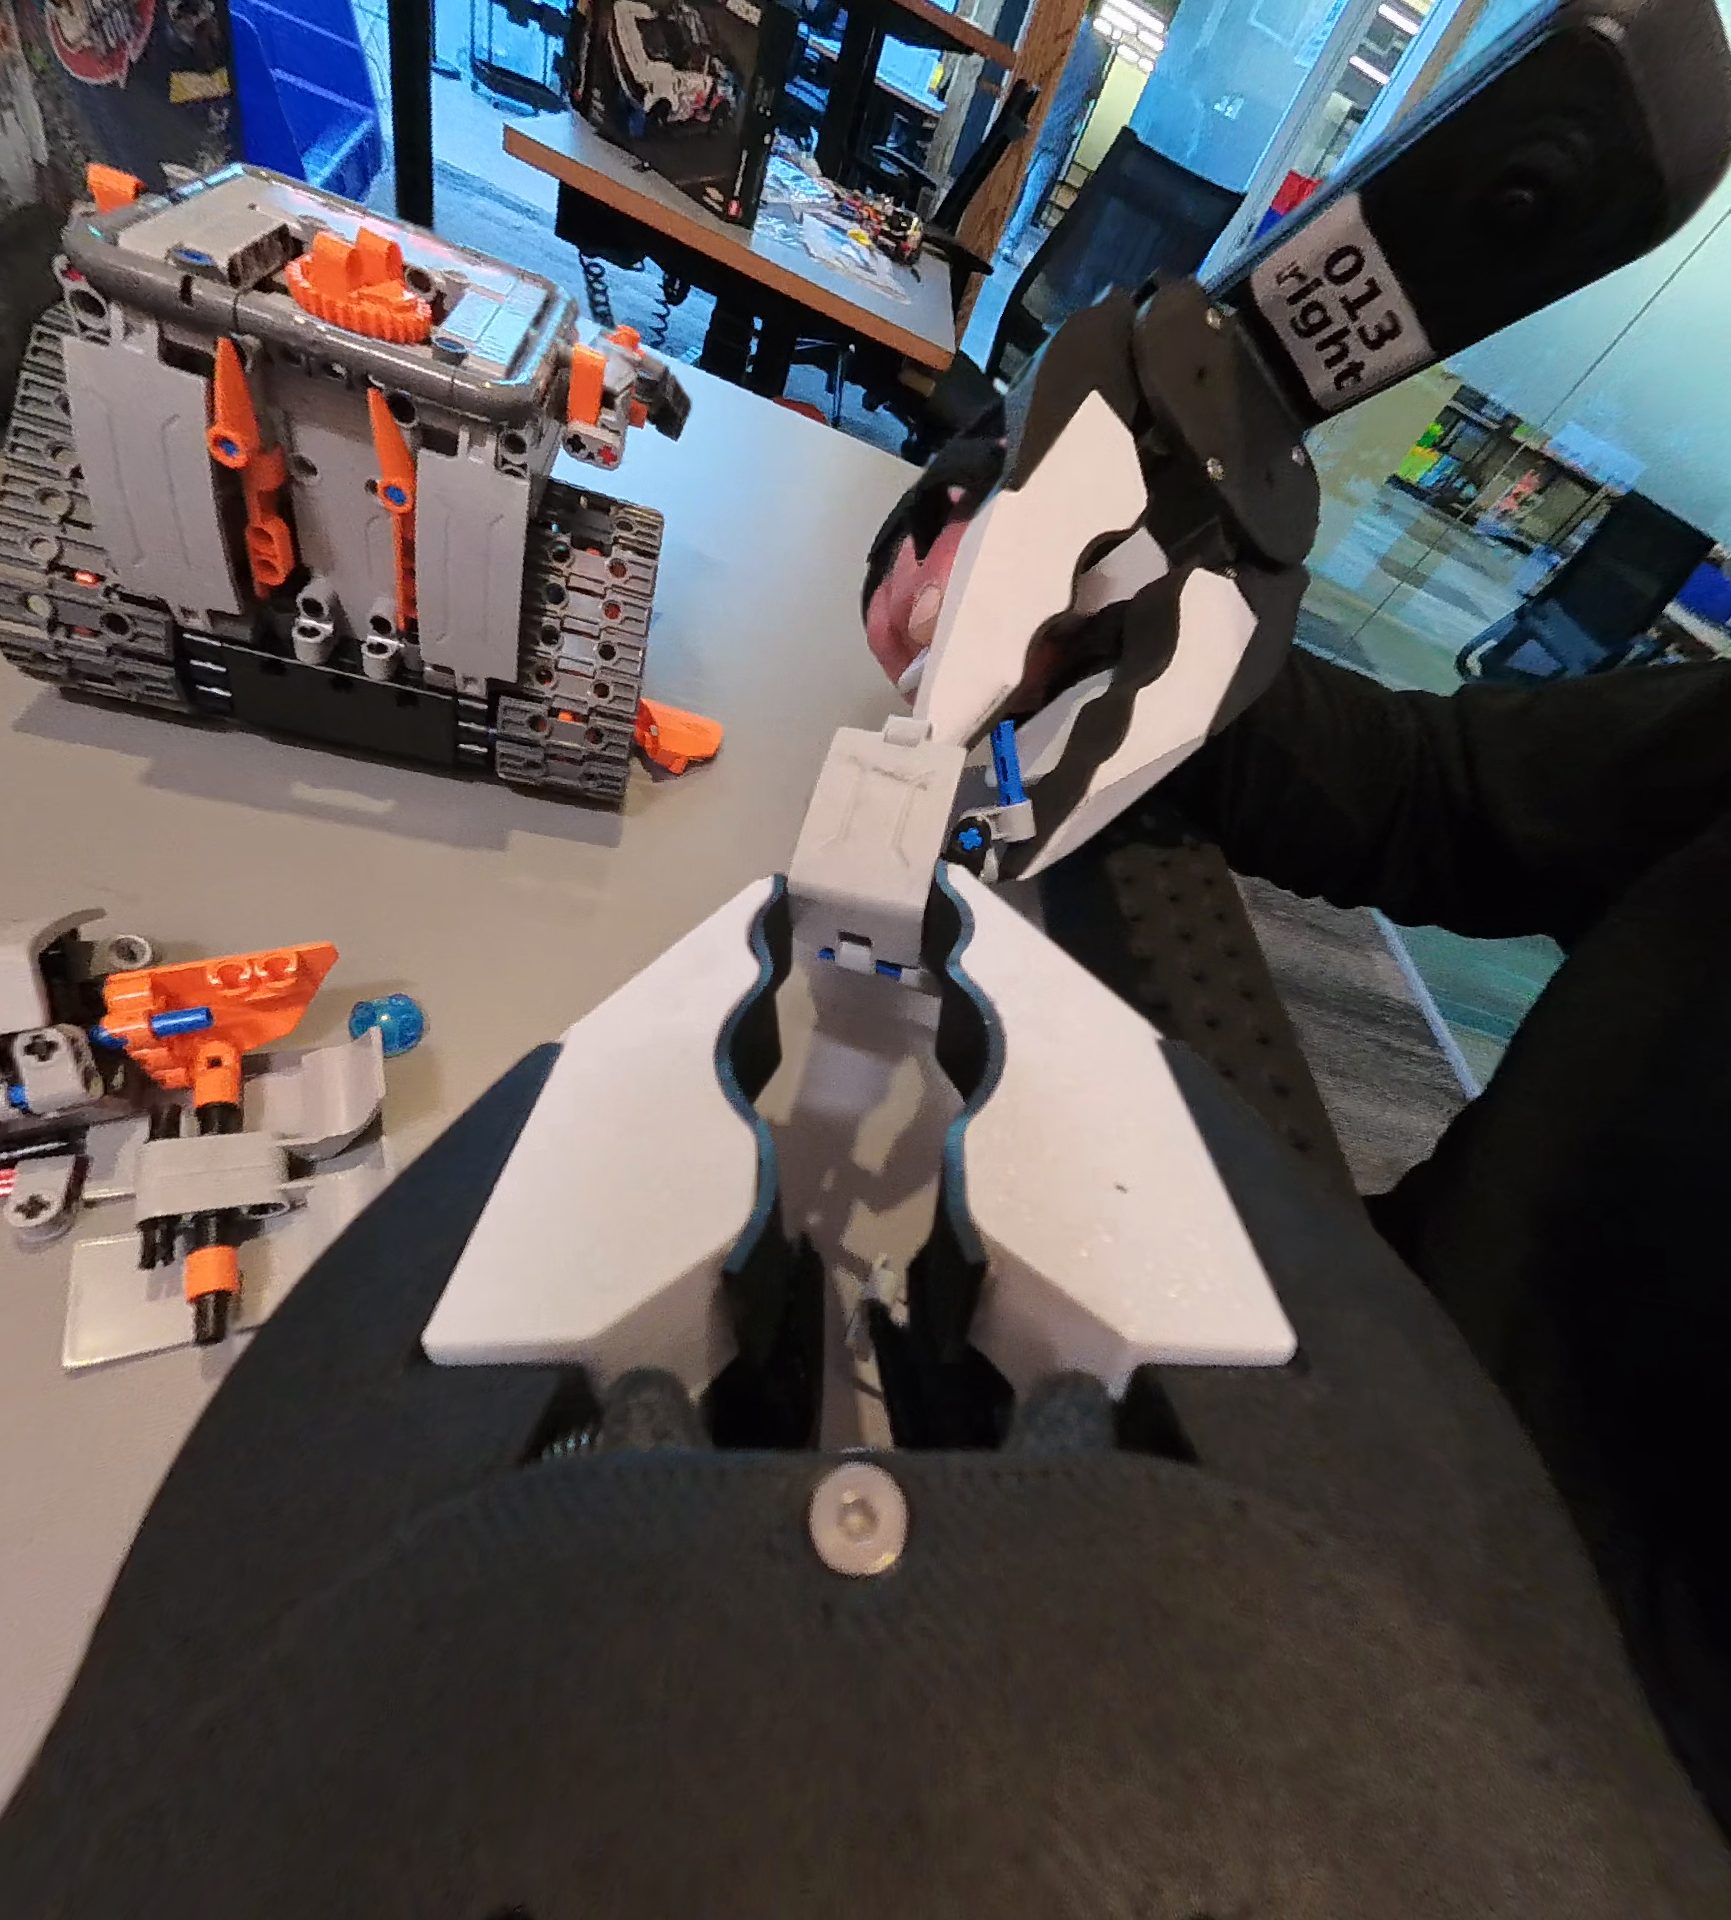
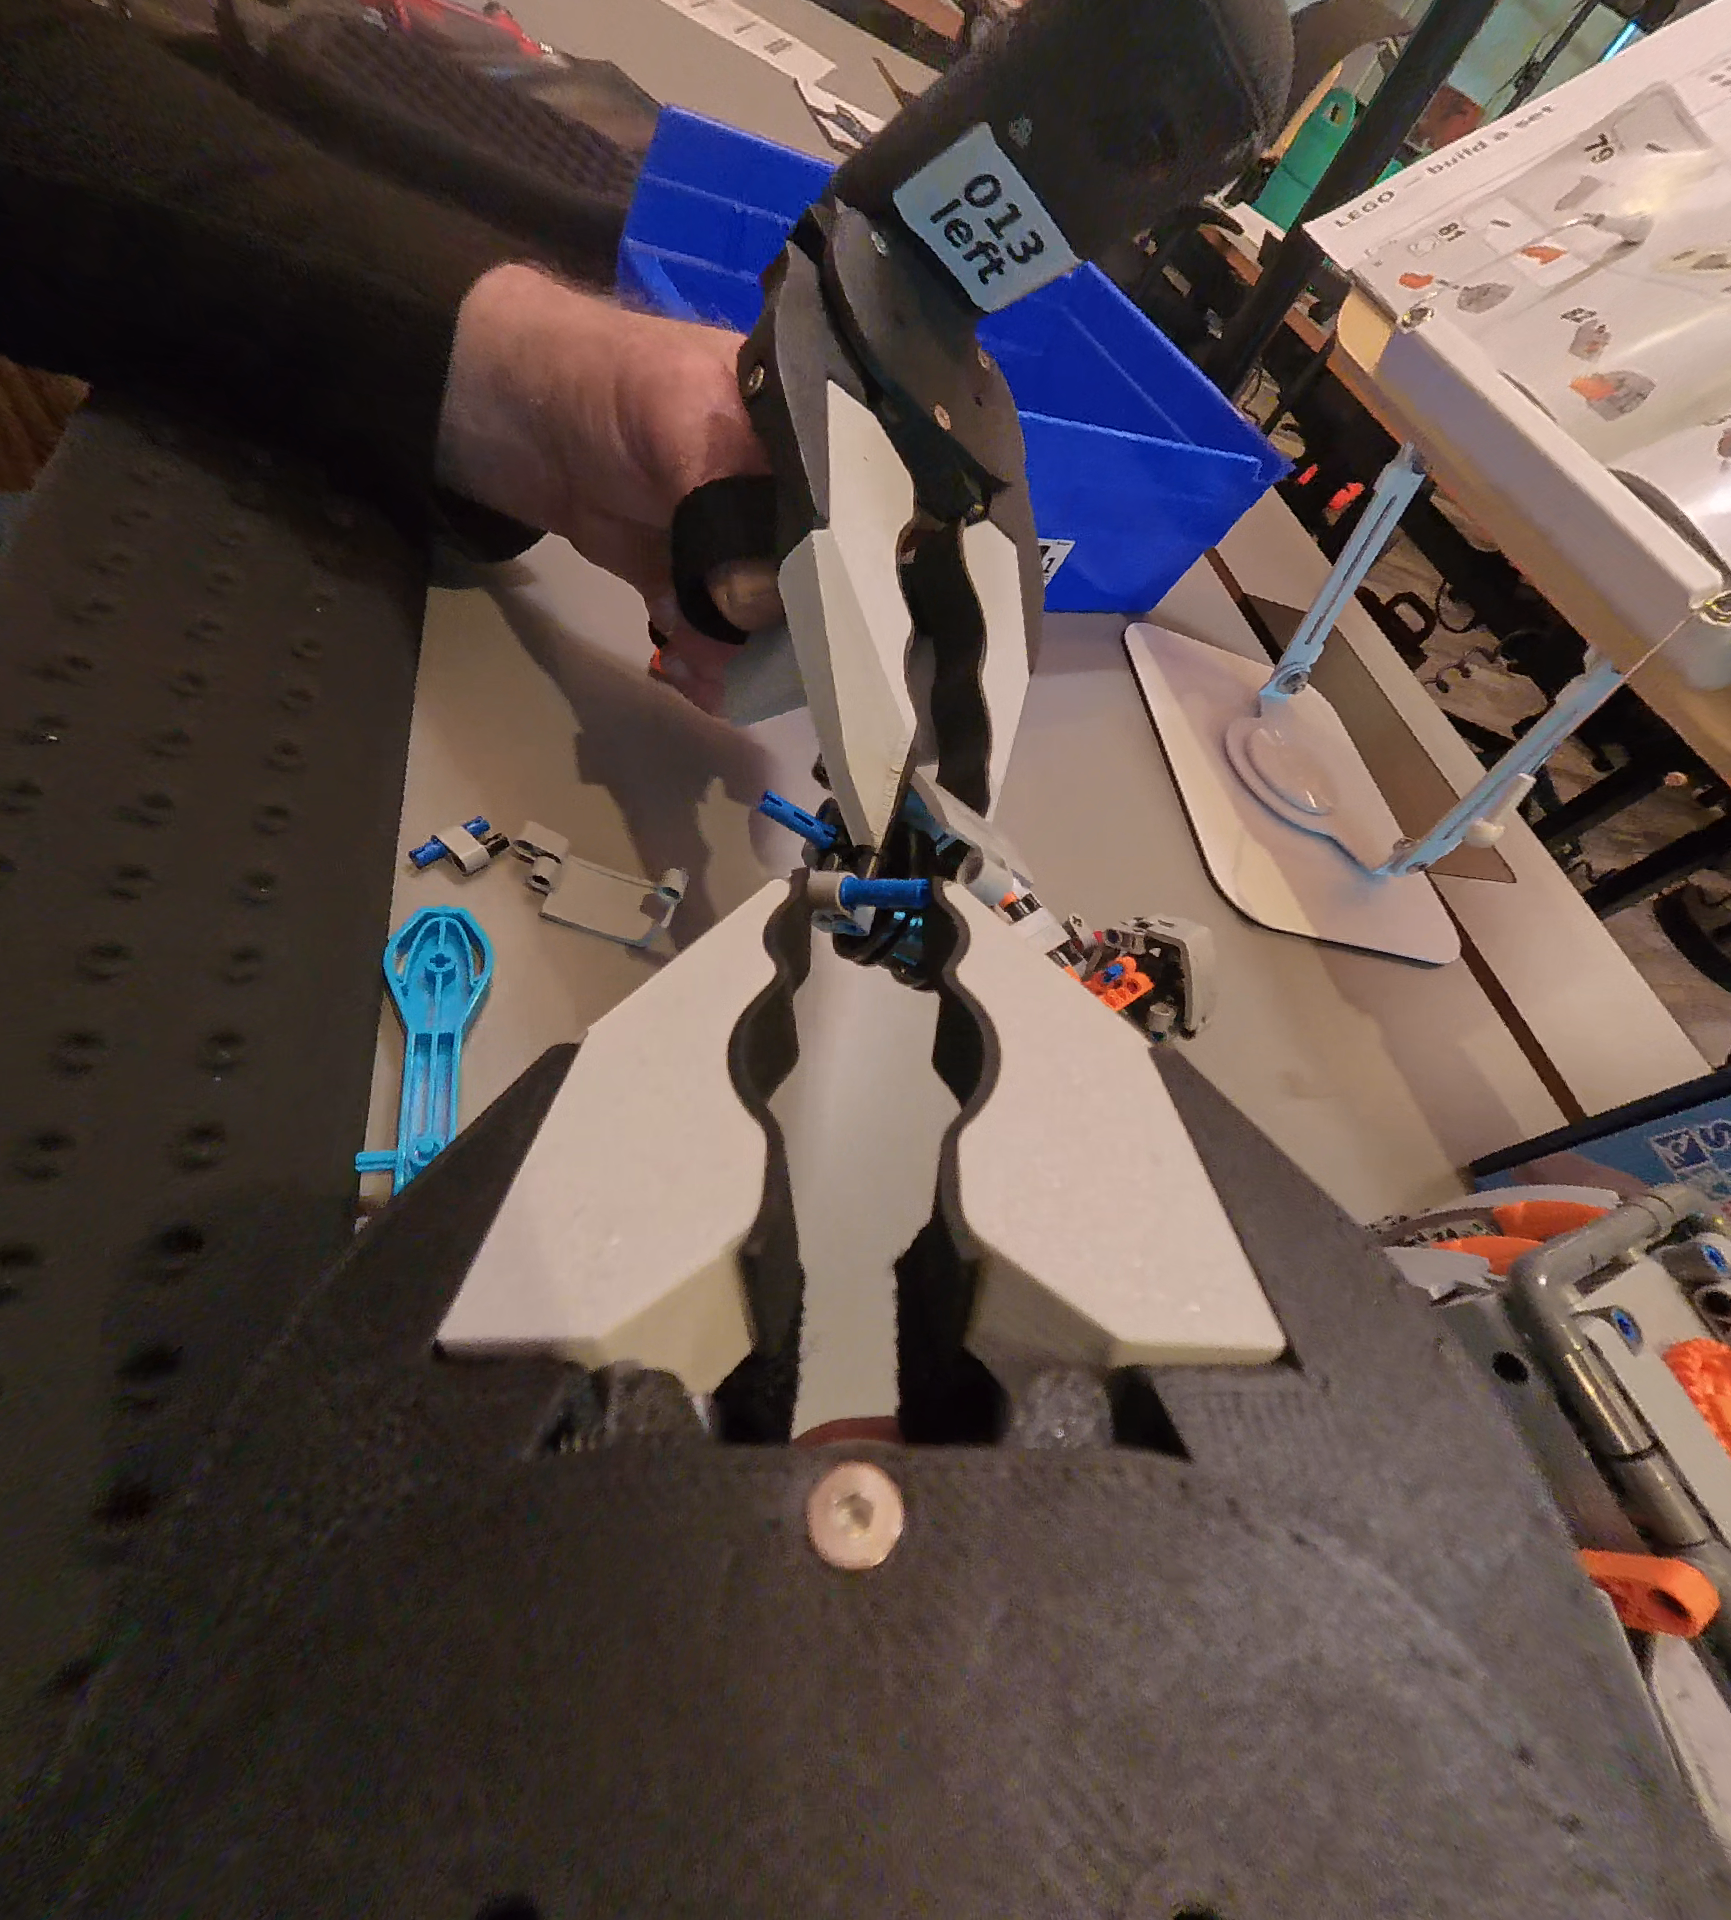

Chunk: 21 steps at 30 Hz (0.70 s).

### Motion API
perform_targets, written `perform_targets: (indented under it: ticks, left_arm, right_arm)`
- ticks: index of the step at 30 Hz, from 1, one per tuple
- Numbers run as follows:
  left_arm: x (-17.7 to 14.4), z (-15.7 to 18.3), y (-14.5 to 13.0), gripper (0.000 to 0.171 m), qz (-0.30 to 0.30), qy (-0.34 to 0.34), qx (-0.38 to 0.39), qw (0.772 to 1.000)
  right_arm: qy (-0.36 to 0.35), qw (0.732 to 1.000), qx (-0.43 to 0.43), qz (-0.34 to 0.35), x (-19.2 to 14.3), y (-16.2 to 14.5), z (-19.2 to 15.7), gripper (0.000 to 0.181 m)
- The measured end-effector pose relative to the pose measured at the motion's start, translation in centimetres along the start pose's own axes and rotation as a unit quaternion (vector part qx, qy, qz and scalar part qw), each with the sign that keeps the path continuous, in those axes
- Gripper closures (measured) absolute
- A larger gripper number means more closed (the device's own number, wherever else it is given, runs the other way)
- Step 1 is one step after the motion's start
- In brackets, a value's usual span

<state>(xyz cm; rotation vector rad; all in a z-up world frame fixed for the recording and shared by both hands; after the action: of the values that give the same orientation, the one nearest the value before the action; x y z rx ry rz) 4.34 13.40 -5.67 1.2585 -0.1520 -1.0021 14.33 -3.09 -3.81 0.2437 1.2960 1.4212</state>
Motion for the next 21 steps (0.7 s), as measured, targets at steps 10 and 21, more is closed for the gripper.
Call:
perform_targets:
  ticks: [10,21]
  left_arm:
    - [0.4,-0.1,-0.1,0.148,-0.025,0.017,0.022,0.999]
    - [-0.7,0.3,0.8,0.148,0.064,0.028,0.039,0.997]
  right_arm:
    - [0.033,0.999,0.031,0.011,0.2,-0.3,0.3,0.162]
    - [0.063,0.976,0.195,0.070,-0.3,-1.4,2.9,0.135]
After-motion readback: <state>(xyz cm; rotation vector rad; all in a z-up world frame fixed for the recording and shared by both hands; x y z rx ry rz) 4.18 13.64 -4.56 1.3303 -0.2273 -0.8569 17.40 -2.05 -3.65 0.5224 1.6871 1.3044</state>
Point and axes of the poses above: each gripper's, where its closed fingertips meet, x out along the fingers, y out of its top, z = x × y across the jaws, the point moved 10 cm from there along -x, back along the fingers, and after that the axes turned 10 degrees about -z, right-handed, at the moved point
